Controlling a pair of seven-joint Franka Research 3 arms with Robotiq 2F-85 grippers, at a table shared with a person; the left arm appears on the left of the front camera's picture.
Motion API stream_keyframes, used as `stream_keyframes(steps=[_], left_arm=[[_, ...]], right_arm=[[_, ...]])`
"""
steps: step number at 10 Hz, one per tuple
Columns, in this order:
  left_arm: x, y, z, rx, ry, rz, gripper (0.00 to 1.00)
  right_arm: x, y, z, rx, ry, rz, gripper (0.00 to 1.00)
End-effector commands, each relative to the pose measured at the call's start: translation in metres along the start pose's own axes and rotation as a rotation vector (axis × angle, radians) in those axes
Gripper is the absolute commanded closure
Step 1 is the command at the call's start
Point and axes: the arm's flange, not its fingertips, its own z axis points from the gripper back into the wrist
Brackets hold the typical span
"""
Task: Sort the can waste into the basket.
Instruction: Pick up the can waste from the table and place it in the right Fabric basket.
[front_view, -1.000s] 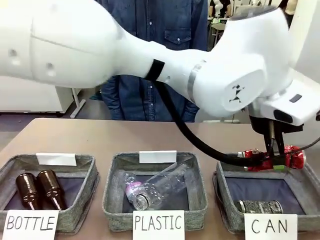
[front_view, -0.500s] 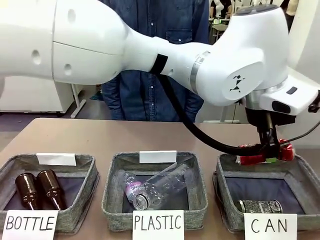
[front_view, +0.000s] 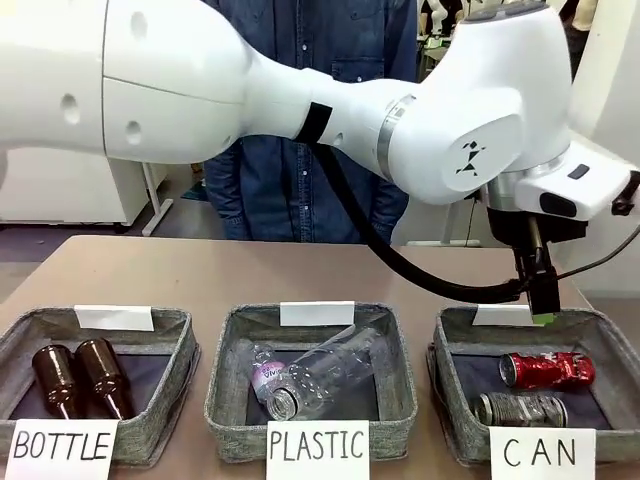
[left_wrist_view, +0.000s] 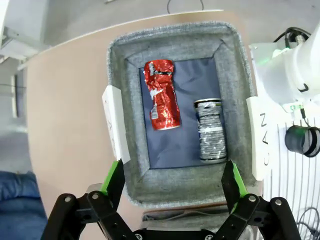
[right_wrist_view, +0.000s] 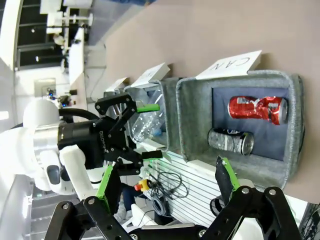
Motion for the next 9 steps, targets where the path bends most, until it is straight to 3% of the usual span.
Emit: stream_keyframes(steps=[1, 2, 4, 7, 8, 9], left_arm=[[-0.013, 0.0, 0.021, -0.104, 0.058, 0.026, 0.0], [-0.04, 0.007, 0.051, -0.14, 0.062, 0.077, 0.0], [-0.135, 0.028, 0.117, -0.112, 0.029, 0.284, 0.0], [-0.317, 0.027, 0.207, -0.092, -0.117, 0.728, 0.0], [-0.365, 0.018, 0.223, -0.185, -0.204, 0.838, 0.0], [-0.404, 0.004, 0.233, -0.211, -0.284, 0.964, 0.0]], right_arm=[[0.003, 0.002, 0.002, 0.011, -0.008, -0.007, 0.0], [0.0, 0.0, 0.0, 0.0, 0.0, 0.0, 0.0], [0.042, 0.026, -0.035, -0.003, 0.122, 0.084, 0.0], [0.102, 0.108, -0.136, -0.041, 0.291, 0.266, 0.0], [0.111, 0.133, -0.178, -0.052, 0.365, 0.342, 0.0], [0.117, 0.153, -0.22, 0.029, 0.427, 0.378, 0.0]])
